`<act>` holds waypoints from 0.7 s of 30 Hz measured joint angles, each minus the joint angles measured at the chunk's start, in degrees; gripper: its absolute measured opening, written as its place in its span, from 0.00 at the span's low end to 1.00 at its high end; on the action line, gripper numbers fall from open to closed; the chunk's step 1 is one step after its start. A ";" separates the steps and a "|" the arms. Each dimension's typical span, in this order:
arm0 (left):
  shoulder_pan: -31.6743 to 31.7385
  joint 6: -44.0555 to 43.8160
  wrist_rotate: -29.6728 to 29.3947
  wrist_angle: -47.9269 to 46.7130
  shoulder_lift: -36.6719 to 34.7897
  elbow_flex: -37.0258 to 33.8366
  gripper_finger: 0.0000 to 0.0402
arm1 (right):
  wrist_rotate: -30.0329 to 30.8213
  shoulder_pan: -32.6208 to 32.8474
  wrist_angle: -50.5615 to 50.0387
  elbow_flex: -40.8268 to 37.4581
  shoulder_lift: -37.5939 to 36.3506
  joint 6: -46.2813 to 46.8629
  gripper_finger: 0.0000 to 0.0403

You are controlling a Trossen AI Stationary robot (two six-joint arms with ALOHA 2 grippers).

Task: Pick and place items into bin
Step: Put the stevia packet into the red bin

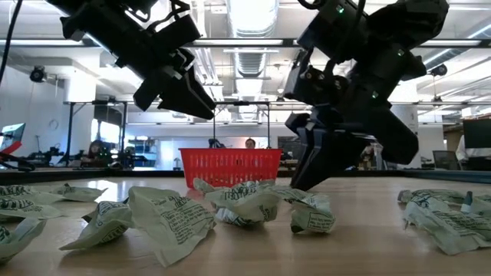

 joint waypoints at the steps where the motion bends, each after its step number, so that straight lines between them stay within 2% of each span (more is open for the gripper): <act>1: -0.04 0.00 0.01 0.00 -0.04 0.00 0.47 | 0.00 0.02 -0.05 0.00 0.00 0.00 0.04; 8: -0.09 -0.04 -0.01 -0.02 -0.14 0.00 0.47 | -0.02 0.49 -0.37 0.27 -0.64 -0.76 0.02; 15: -0.11 -0.04 -0.01 -0.53 -0.42 -0.03 0.47 | 0.41 2.09 0.63 0.42 -5.45 -5.93 0.02; 17: -0.11 -0.04 -0.01 -0.61 -0.49 -0.21 0.47 | 4.21 2.72 2.62 0.42 -6.69 -8.73 0.02; 21: -0.34 -0.36 0.47 -0.76 -0.61 -0.56 0.47 | 18.80 3.25 8.93 0.48 -7.10 -15.89 0.02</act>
